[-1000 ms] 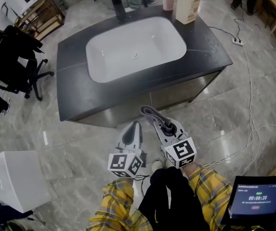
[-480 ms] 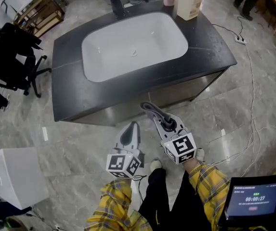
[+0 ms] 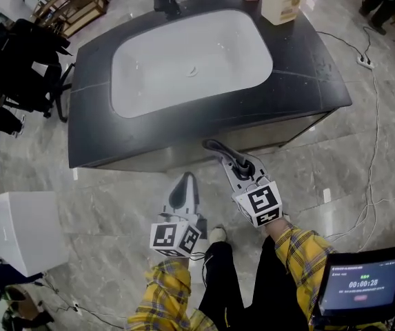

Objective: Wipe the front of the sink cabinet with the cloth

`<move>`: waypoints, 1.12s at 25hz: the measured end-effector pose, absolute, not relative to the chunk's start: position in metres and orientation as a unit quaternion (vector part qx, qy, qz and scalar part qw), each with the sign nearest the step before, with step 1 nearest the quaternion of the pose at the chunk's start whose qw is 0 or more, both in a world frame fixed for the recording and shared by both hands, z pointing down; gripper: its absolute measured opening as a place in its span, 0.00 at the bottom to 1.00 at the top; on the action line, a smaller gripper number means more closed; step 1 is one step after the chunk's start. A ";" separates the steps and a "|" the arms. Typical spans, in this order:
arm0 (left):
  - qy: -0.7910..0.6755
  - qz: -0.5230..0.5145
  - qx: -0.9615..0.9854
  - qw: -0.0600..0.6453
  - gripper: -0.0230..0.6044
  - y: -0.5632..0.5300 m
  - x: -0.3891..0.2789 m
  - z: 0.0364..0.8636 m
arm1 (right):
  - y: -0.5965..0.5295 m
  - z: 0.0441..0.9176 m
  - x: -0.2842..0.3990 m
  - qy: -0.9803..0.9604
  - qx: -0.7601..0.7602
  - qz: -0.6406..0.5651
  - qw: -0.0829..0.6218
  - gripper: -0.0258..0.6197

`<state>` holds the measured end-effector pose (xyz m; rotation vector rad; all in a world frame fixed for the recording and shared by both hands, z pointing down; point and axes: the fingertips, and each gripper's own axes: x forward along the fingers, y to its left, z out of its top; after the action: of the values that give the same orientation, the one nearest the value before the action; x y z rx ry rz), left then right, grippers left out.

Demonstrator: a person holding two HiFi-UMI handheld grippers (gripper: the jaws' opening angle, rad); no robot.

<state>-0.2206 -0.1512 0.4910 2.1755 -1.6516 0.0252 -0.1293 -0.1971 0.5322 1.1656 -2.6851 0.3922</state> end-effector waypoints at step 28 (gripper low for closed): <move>-0.551 0.030 0.806 0.212 0.05 -0.208 -0.052 0.511 | -0.251 0.541 0.061 -0.877 0.454 0.132 0.088 0.11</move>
<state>-0.0521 -0.2076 0.5114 2.2398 -1.5315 0.0843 0.0611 -0.2506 0.5407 1.3516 -2.6103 0.3941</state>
